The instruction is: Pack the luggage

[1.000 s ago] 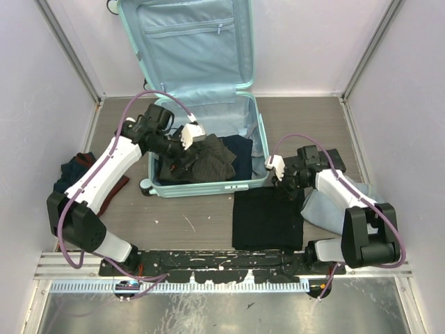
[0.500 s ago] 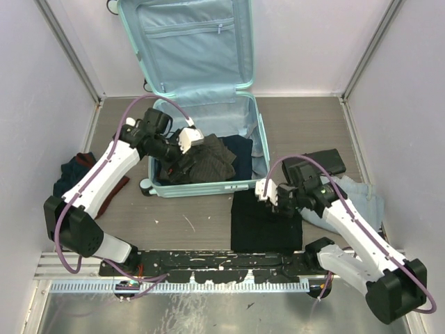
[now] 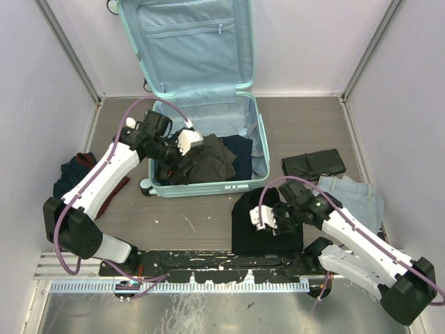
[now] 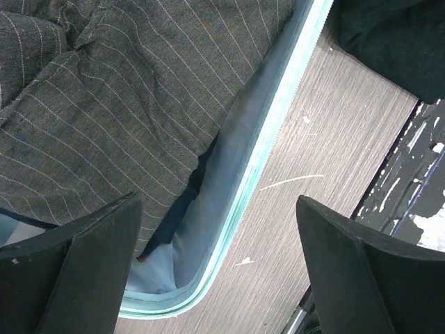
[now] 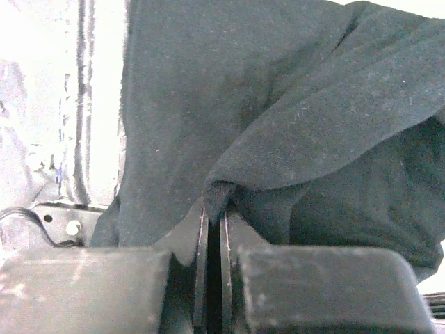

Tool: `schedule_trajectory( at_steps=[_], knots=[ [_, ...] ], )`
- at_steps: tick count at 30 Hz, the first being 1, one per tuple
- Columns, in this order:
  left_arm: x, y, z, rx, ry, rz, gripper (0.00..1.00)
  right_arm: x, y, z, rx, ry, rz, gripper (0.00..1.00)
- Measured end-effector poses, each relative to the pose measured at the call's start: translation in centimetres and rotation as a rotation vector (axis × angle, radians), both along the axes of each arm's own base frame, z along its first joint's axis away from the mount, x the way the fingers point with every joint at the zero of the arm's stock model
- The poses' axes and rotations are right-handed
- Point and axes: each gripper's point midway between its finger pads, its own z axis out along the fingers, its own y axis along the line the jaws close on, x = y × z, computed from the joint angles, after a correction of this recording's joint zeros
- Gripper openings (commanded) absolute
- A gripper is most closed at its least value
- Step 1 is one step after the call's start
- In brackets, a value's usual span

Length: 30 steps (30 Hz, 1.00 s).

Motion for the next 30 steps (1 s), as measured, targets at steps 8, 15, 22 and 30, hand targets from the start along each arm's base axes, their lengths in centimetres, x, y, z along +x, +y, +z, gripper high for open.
schedule_trajectory(
  at_steps=[8, 15, 22, 30],
  knots=[
    [-0.2, 0.1, 0.5, -0.008, 0.0, 0.028, 0.91, 3.5, 0.2, -0.2, -0.022, -0.033, -0.192, 0.25],
    [-1.3, -0.9, 2.8, -0.074, -0.085, 0.024, 0.9, 8.4, -2.9, 2.5, 0.024, -0.07, -0.53, 0.73],
    [-6.7, -5.3, 2.6, -0.176, -0.204, -0.122, 0.8, 12.1, -7.9, 4.3, 0.034, -0.014, -0.803, 0.75],
    [-12.8, -11.1, -1.8, -0.185, -0.237, -0.306, 0.65, 10.8, -11.2, 1.1, -0.035, 0.213, -0.887, 0.81]
  ],
)
